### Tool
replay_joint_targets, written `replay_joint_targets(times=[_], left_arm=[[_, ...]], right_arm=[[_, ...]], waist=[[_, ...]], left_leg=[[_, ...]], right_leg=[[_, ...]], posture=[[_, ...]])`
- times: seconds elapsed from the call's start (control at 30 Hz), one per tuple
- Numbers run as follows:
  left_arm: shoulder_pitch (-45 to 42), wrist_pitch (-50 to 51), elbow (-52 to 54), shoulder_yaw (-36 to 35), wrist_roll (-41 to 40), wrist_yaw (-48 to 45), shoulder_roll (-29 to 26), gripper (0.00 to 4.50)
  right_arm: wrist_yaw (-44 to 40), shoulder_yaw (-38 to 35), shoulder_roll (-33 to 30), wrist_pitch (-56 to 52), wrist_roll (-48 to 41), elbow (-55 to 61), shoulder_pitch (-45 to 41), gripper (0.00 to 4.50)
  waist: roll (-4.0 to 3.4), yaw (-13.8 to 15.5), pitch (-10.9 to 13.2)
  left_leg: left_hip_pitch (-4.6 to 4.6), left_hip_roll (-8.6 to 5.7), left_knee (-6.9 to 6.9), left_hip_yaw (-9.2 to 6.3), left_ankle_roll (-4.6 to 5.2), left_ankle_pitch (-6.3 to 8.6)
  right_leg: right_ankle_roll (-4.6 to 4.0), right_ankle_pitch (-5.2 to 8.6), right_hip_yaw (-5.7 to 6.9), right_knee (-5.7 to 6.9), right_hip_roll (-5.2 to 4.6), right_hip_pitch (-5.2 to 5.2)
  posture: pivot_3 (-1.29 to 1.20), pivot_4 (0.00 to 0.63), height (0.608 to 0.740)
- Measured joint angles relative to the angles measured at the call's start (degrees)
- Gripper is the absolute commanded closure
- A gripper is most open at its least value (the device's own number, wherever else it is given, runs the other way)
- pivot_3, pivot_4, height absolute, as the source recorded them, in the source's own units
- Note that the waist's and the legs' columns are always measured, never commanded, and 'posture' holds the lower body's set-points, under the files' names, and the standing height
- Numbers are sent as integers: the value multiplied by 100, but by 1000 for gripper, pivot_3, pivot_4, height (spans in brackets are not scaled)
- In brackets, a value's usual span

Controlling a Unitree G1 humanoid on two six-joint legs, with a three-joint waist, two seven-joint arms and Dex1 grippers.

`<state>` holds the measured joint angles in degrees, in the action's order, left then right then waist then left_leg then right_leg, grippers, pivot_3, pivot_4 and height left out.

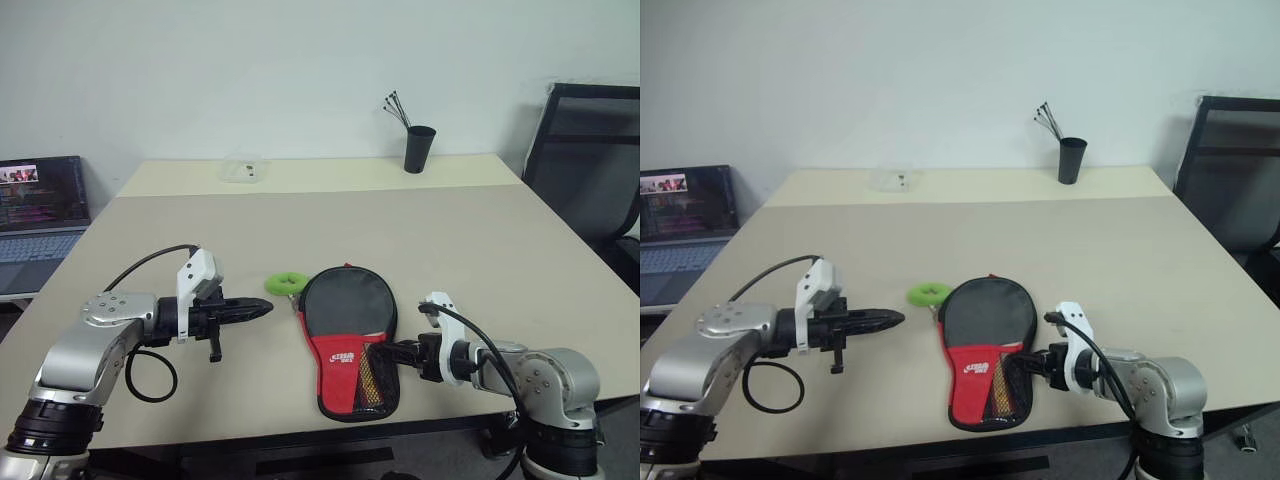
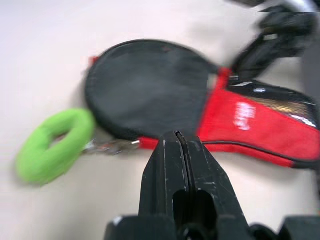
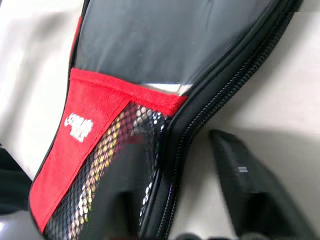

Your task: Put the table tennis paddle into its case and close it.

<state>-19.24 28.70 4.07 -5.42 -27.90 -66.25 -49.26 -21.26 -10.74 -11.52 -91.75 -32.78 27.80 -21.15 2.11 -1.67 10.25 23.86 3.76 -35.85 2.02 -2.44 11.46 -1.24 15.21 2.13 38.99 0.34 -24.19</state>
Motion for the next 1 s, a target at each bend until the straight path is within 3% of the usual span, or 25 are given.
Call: replay_joint_targets(times=[0.13, 0.3, 0.43, 0.53, 0.7, 0.9, 1.0], left_arm=[[13, 79, -19, -7, 0, 173, 6, 4500], [5, 11, -178, -9, 74, 328, 54, 4500], [-206, -455, -644, 19, 457, 675, 326, 4500], [-373, -620, -876, 64, 619, 861, 479, 3909], [-684, -665, -1375, 67, 866, 1243, 670, 2192], [-1040, -757, -1907, 188, 1202, 1601, 971, 51], [-1258, -851, -2329, 368, 1430, 1665, 1062, 51]], right_arm=[[-83, 75, -346, -32, -476, 735, 248, 139], [-333, 190, -1019, 135, -784, 1004, -102, 33], [-352, 967, -1119, 1480, -192, 303, -1008, 33], [-407, 1573, -1034, 2182, 136, -192, -1164, 0], [-487, 2340, -801, 3046, 652, -914, -1173, 0], [-577, 2565, -715, 3534, 928, -1216, -1181, 0], [-618, 2650, -670, 3622, 1006, -1256, -1180, 0]], waist=[[0, 0, 0], [-1, -16, 1], [0, -10, 0], [2, 2, -1], [2, 5, -1], [2, 14, -1], [2, 17, -1]], left_leg=[[1, 0, 1, -2, 0, 0], [-6, 0, -3, -1, 0, 0], [-10, 2, -5, -7, 1, -1], [2, 3, -3, -5, 1, -1], [15, -6, -9, 4, 1, 0], [8, -6, -13, 1, 1, 0], [5, -4, -12, 0, 1, 0]], right_leg=[[0, 0, 0, -3, -3, 0], [0, 0, -3, 0, -3, 1], [0, -1, 5, 3, 2, 4], [-1, 1, 5, -2, 6, 2], [2, 2, -1, -10, -5, -2], [2, 1, 5, 0, -6, 1], [2, 1, 6, 3, -3, 1]], posture=[[0, 150, 740], [0, 150, 740], [0, 150, 740], [0, 150, 740], [0, 150, 740], [0, 150, 740], [0, 150, 740]])
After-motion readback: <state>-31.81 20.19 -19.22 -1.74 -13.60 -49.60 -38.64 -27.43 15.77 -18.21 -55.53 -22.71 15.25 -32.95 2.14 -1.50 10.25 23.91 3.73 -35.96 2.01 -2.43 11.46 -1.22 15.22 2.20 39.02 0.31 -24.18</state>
